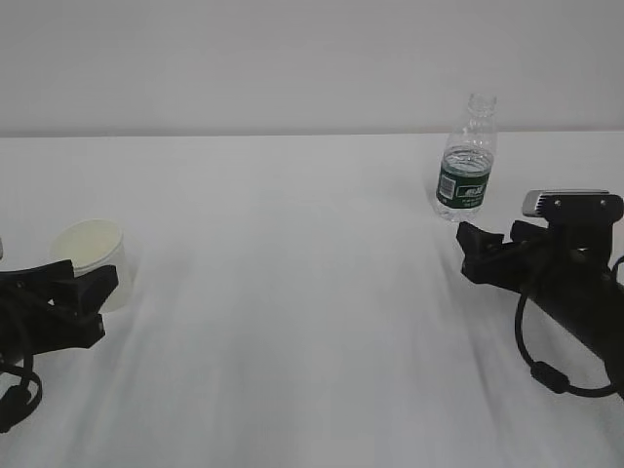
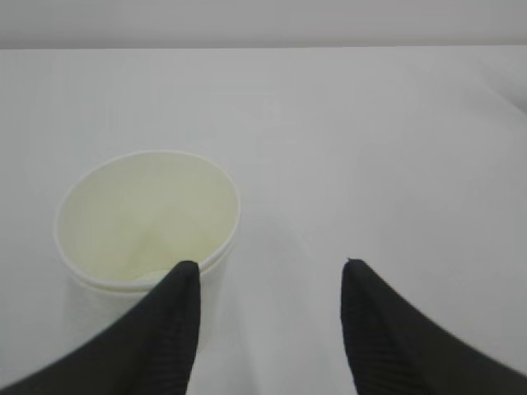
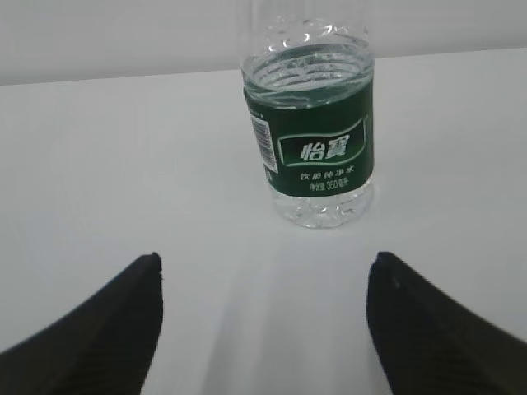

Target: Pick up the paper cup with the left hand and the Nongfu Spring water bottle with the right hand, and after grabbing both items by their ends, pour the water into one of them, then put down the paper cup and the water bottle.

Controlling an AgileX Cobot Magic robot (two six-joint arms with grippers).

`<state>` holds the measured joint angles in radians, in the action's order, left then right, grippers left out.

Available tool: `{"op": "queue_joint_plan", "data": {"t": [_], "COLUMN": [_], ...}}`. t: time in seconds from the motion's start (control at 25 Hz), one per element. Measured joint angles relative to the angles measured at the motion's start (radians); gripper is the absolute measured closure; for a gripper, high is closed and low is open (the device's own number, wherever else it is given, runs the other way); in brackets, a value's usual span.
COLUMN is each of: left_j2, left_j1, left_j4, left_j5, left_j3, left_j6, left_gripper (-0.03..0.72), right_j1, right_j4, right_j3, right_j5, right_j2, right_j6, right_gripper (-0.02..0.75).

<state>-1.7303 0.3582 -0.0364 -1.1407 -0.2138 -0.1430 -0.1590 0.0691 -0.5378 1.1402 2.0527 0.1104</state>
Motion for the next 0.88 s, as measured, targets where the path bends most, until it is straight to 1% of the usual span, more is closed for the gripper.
{"op": "queue_joint_plan", "data": {"t": [0.28,0.52,0.68,0.88], "left_j2": [0.0,0.0,0.0,0.0], "left_j1": [0.0,0.0,0.0,0.0], "left_j4": [0.0,0.0,0.0,0.0], "left_j5": [0.0,0.0,0.0,-0.002], "left_j3": [0.0,0.0,0.0,0.0], "left_j6": [-0.001,-0.001,-0.001,-0.001], "left_gripper": [0.299,0.301,0.301,0.301], "right_j1": [0.0,0.0,0.0,0.0], "right_j4": [0.002,0.0,-0.041,-0.053], "right_j3": [-0.116,-0.21,-0.252,-0.301], "right_j5": [0.002,0.002,0.002,0.002], "right_j2": [0.076,0.139,0.167,0.207], "right_j6": [0.0,-0.002,-0.028,-0.043], "right_gripper": [0.088,0.078,0.078,0.078]}}
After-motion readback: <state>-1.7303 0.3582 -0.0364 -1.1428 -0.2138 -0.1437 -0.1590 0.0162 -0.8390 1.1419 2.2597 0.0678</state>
